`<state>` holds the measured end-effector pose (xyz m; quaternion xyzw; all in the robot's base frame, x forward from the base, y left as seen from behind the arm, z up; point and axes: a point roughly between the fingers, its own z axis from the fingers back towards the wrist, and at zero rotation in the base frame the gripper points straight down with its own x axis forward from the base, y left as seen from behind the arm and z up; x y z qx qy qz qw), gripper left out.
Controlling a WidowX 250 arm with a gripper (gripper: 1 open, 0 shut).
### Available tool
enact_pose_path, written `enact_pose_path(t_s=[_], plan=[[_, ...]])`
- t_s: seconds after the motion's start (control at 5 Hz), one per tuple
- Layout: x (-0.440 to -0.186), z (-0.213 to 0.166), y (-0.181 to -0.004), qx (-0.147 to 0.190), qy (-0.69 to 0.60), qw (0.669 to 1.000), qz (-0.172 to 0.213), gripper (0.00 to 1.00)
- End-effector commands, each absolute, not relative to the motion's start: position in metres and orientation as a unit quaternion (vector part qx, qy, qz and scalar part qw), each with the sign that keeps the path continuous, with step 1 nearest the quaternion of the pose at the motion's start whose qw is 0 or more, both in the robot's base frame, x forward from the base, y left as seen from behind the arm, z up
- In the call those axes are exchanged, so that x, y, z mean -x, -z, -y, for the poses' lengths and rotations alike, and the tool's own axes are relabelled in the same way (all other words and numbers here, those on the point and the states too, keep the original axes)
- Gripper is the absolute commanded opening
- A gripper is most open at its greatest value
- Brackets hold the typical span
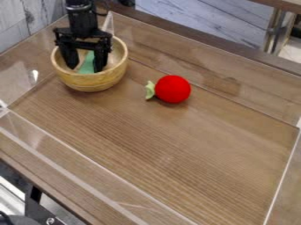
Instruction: Remove the green stick from the brown bowl and put it on the table
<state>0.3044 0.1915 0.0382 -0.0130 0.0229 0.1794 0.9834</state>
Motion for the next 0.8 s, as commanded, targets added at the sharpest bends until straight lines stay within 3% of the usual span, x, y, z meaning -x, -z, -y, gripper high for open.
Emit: enact_pose_path(t_s=[0.0,0.2,0.4,0.6], plan=[[-0.320,-0.206,-0.050,-0.002,-0.180,0.984,0.009,1.00],[-0.327,-0.209,-0.041,-0.001,-0.181,0.983,0.008,1.00],[-0.325,-0.201,-0.031,0.000,-0.194,0.981,0.006,0.00],[-0.322,-0.191,-0.027,0.007,-0.207,0.978,0.007,0.00]])
